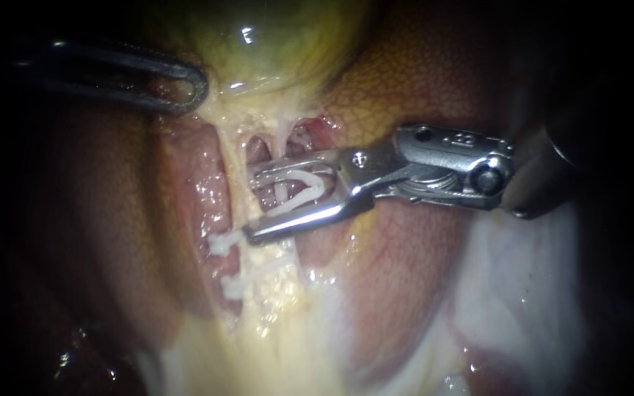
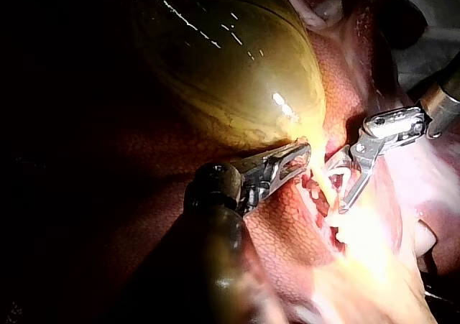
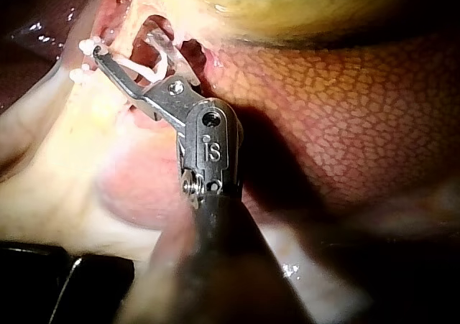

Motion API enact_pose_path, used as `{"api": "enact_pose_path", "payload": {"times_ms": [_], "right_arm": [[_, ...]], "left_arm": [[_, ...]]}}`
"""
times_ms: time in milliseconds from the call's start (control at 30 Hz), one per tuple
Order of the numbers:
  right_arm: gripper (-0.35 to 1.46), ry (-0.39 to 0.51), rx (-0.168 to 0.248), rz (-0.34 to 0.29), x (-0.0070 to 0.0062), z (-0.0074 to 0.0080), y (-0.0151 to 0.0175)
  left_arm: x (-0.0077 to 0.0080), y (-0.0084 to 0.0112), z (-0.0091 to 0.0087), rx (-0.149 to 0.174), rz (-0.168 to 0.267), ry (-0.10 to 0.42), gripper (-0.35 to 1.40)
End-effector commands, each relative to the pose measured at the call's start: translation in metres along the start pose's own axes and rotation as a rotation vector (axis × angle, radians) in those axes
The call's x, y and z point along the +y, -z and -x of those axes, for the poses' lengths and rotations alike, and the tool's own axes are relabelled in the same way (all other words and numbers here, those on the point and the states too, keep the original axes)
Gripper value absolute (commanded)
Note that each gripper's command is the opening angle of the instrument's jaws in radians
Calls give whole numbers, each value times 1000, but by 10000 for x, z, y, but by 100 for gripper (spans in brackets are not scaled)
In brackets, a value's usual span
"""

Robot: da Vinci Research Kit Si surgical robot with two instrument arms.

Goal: Clipping third clip left tube

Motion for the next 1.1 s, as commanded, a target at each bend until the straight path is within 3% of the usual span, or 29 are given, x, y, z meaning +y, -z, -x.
{"api": "enact_pose_path", "payload": {"times_ms": [33, 267, 400, 567, 733, 1100], "right_arm": [[43, 0, 13, -13, 1, -1, -1], [41, -18, 116, -107, -1, -23, -6], [39, -26, 154, -123, -6, -40, -5], [36, -38, 179, -129, -13, -60, -5], [26, -48, 187, -131, -17, -68, -7], [-35, -104, 187, -113, -17, -69, -6]], "left_arm": [[0, 0, 0, 0, 1, 0, -35], [0, -1, 0, 0, 1, 0, -35], [0, -1, 0, 0, 1, 0, -35], [0, -1, 0, 0, 1, 0, -35], [0, -1, 0, 0, 1, 0, -35], [0, -1, 0, 0, 1, 0, -35]]}}
